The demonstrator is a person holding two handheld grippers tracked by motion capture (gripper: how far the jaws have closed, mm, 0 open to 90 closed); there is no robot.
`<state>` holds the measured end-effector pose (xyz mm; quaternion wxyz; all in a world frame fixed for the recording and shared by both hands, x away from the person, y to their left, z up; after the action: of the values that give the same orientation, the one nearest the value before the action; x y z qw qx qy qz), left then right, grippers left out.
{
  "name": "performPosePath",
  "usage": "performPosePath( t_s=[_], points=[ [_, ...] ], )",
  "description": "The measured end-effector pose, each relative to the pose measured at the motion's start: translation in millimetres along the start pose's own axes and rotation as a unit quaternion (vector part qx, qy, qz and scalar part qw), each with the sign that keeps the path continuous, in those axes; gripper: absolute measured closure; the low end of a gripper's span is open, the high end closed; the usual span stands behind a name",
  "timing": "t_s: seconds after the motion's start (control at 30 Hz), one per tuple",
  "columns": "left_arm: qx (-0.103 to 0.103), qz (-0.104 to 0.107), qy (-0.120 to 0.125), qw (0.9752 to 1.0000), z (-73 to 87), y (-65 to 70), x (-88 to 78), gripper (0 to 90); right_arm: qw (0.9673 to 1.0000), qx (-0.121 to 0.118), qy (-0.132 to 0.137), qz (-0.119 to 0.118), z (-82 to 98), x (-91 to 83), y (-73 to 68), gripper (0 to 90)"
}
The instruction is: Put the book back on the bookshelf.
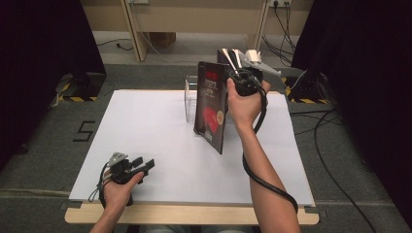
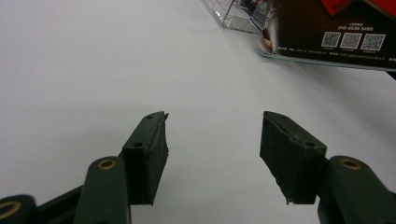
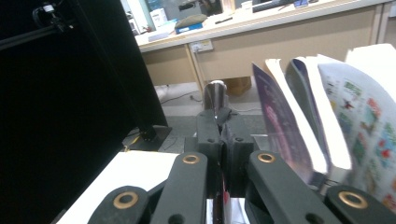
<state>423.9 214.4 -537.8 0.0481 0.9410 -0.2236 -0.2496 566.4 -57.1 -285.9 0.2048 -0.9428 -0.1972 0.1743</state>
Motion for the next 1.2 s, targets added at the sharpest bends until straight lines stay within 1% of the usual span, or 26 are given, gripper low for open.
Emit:
performPosePath(
  t_s=[0.13, 0.2, 0.4, 0.57, 0.77, 0.87, 0.97, 1.0, 1.03, 1.1, 1.13, 1.2],
  points=[
    [0.000, 0.001, -0.001, 1.0000, 1.3, 0.2, 0.5, 40.4, 1.0000, -0.004, -0.002, -0.006, -0.1, 6.3, -9.6, 88.2],
    [0.002, 0.001, -0.001, 1.0000, 1.0, 0.7, 0.2, 40.3, 1.0000, -0.005, -0.001, -0.006, -1.2, 10.1, -11.9, 88.2],
    [0.002, 0.001, -0.003, 1.0000, 2.5, 0.9, 1.4, 40.3, 0.9999, -0.005, 0.005, -0.010, -9.1, 23.9, -18.2, 88.2],
    [0.006, 0.000, 0.000, 1.0000, 0.7, 0.6, 0.8, 40.3, 0.9997, -0.009, 0.017, -0.012, -18.2, 37.3, -23.7, 88.2],
    [0.008, -0.002, 0.003, 1.0000, -0.5, -2.4, -1.7, 40.3, 0.9990, -0.007, 0.043, -0.013, -30.9, 54.9, -29.2, 88.2],
    [0.007, -0.003, 0.005, 1.0000, -1.8, -3.7, -2.7, 40.3, 0.9979, -0.012, 0.061, -0.015, -38.1, 64.1, -32.5, 88.1],
    [0.007, -0.002, 0.005, 1.0000, -1.6, -4.8, -2.7, 40.3, 0.9967, -0.021, 0.076, -0.023, -39.3, 70.9, -36.8, 88.0],
    [0.007, -0.003, 0.005, 1.0000, -1.2, -5.2, -2.5, 40.3, 0.9964, -0.026, 0.078, -0.021, -37.3, 74.1, -37.0, 87.9],
    [0.007, -0.004, 0.004, 1.0000, -0.9, -5.6, -2.3, 40.3, 0.9966, -0.026, 0.076, -0.019, -33.0, 77.6, -36.2, 87.8],
    [0.006, -0.003, 0.006, 1.0000, -1.2, -5.6, -2.4, 40.3, 0.9972, -0.034, 0.066, -0.011, -17.2, 84.2, -31.9, 87.7],
    [0.005, -0.003, 0.007, 1.0000, -1.5, -5.5, -2.5, 40.3, 0.9974, -0.038, 0.060, -0.010, -8.4, 85.4, -30.8, 87.6],
    [0.006, -0.002, 0.005, 1.0000, -0.8, -5.5, -2.2, 40.3, 0.9966, -0.052, 0.064, -0.005, 4.4, 81.8, -28.7, 87.4]
  ],
)
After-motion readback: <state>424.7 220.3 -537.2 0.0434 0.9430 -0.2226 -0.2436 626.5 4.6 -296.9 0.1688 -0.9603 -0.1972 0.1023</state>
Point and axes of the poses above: each handheld gripper's, and its own axes: x roughly forward along the jaws, z roughly out of its underside, y roughly to its right, the point moved 10 cm from there along x, roughly forward along the jaws, and after that the axes turned 11 degrees about x, right-handed, at the moved point
